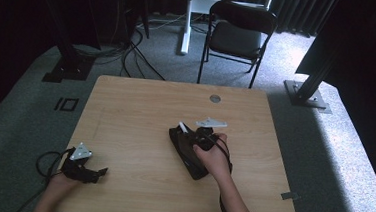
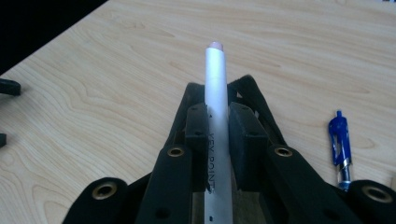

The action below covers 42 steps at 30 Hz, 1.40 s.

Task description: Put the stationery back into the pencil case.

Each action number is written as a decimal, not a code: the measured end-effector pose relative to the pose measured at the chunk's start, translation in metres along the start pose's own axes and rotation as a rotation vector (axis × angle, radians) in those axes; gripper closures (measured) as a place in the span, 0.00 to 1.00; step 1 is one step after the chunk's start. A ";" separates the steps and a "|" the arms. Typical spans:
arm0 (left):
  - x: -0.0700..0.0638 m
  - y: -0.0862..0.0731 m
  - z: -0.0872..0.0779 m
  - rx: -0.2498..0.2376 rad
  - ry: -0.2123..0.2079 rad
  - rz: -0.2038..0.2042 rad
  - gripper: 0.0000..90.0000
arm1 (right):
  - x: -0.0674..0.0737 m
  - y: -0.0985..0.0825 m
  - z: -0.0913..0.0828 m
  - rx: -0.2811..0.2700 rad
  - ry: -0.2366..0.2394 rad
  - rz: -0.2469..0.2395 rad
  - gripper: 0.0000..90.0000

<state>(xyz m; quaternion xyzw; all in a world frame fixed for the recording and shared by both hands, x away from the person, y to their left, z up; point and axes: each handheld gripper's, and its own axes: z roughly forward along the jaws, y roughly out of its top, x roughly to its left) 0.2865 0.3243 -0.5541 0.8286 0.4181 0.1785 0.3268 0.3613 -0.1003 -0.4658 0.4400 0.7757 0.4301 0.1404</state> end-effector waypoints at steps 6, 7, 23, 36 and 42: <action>0.000 0.000 0.000 0.000 0.000 -0.001 0.02 | 0.001 -0.007 0.008 0.038 -0.013 -0.009 0.87; 0.000 0.000 0.000 0.000 0.000 -0.001 0.02 | 0.001 -0.007 0.009 0.044 -0.018 -0.012 0.87; 0.000 0.000 0.000 0.000 0.000 -0.001 0.02 | 0.007 -0.014 0.029 0.141 -0.065 -0.025 0.87; 0.000 0.000 0.000 0.000 0.000 -0.001 0.02 | 0.010 -0.017 0.042 0.200 -0.060 -0.037 0.86; 0.000 0.000 0.000 0.001 -0.003 0.003 0.02 | 0.009 -0.013 0.032 0.172 -0.044 -0.034 0.83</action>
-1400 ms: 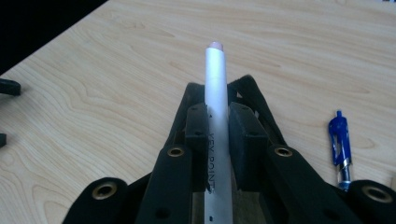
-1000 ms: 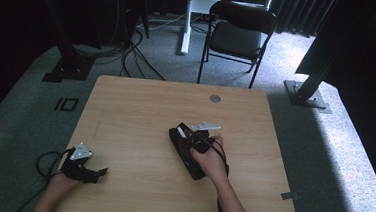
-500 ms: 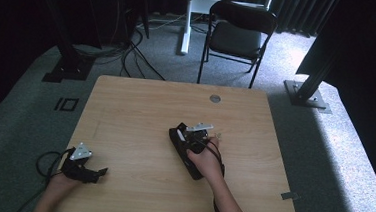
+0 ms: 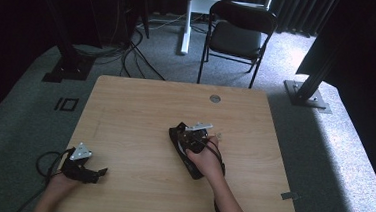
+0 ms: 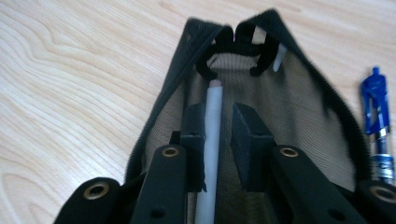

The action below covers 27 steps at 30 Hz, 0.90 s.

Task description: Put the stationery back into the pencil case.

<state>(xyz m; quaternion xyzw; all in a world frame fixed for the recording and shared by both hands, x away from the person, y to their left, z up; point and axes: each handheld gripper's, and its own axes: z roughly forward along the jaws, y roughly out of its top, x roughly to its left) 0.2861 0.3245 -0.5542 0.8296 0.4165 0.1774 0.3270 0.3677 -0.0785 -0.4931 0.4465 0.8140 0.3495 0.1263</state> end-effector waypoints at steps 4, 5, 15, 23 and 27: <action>0.000 0.000 0.000 0.000 0.000 0.000 0.02 | -0.002 0.004 -0.017 -0.058 0.026 0.003 0.82; 0.000 0.000 0.000 0.000 0.000 0.001 0.02 | -0.004 0.005 -0.023 -0.075 0.030 0.000 0.82; 0.000 0.000 0.000 0.000 0.000 0.000 0.02 | -0.038 0.014 -0.062 -0.201 -0.052 0.023 0.77; 0.000 0.000 0.000 0.000 0.000 -0.001 0.02 | -0.080 0.001 -0.055 -0.177 -0.154 0.094 0.75; 0.000 0.000 0.000 0.000 0.000 -0.001 0.02 | -0.097 -0.009 -0.043 -0.145 -0.186 0.130 0.74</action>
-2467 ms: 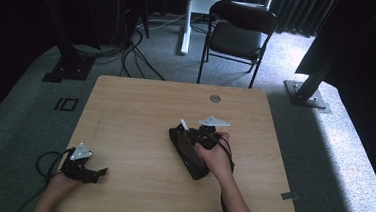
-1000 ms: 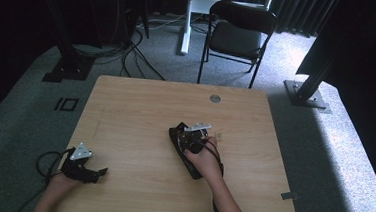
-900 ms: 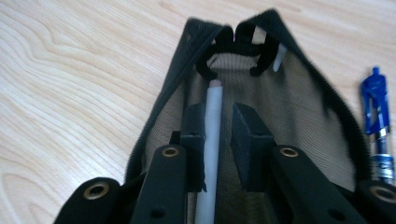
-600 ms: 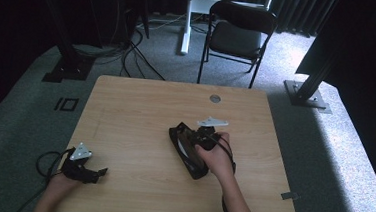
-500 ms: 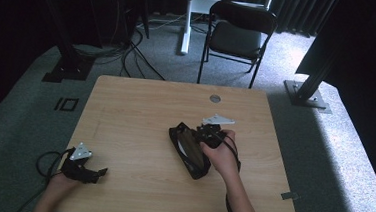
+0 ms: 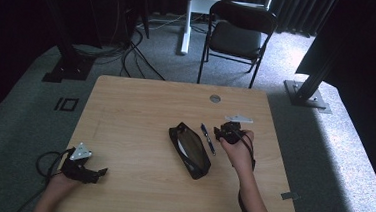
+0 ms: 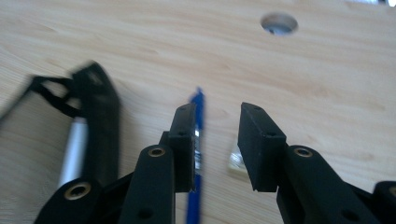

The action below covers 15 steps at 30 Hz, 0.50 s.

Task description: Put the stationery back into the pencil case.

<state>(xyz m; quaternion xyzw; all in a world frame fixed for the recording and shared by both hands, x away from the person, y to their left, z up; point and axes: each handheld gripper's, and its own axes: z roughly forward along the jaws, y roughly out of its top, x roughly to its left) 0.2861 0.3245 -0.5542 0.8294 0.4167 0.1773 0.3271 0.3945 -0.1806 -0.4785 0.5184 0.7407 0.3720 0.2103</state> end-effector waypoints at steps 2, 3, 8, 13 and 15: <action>0.000 0.000 0.000 0.000 0.000 0.000 0.02 | -0.006 -0.005 0.007 0.011 -0.007 0.021 0.73; 0.000 0.000 0.000 0.000 0.000 0.000 0.02 | -0.009 -0.008 0.011 0.022 -0.007 0.029 0.73; 0.000 0.000 0.000 0.000 0.000 0.000 0.02 | -0.014 -0.017 0.026 0.049 -0.018 0.048 0.71; 0.000 0.000 0.000 0.000 0.000 0.000 0.02 | -0.020 -0.023 0.040 0.070 -0.034 0.055 0.68; 0.000 0.000 0.000 0.000 0.000 0.000 0.02 | -0.020 -0.024 0.045 0.081 -0.043 0.055 0.67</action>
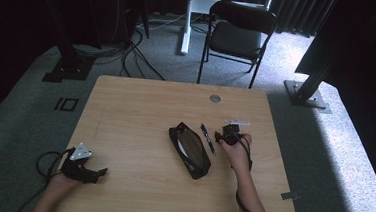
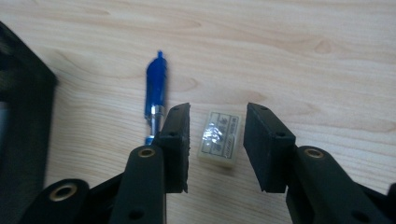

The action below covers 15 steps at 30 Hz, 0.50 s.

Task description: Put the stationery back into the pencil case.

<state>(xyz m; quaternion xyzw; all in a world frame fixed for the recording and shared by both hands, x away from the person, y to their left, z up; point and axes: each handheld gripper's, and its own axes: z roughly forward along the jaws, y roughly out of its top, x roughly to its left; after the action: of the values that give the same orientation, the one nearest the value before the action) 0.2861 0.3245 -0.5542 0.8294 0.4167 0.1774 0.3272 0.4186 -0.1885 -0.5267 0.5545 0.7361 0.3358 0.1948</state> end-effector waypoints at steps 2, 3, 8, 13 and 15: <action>0.000 0.000 0.000 0.000 0.000 0.000 0.02 | 0.001 -0.001 0.004 0.007 0.002 0.005 0.67; 0.000 0.000 0.000 0.000 0.000 0.000 0.02 | 0.001 -0.001 0.006 0.019 -0.006 -0.002 0.67; 0.000 0.000 0.000 0.000 0.000 0.000 0.02 | 0.001 -0.003 0.014 0.047 -0.022 -0.016 0.69; 0.000 0.000 0.000 0.000 0.000 0.000 0.02 | 0.001 -0.005 0.015 0.061 -0.038 -0.026 0.75; 0.000 0.000 0.000 0.000 0.000 0.000 0.02 | 0.001 -0.005 0.014 0.068 -0.038 -0.020 0.76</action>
<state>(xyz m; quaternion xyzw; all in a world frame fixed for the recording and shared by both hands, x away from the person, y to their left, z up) 0.2861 0.3245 -0.5542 0.8294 0.4166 0.1774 0.3272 0.4242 -0.1842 -0.5398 0.5596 0.7489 0.2980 0.1929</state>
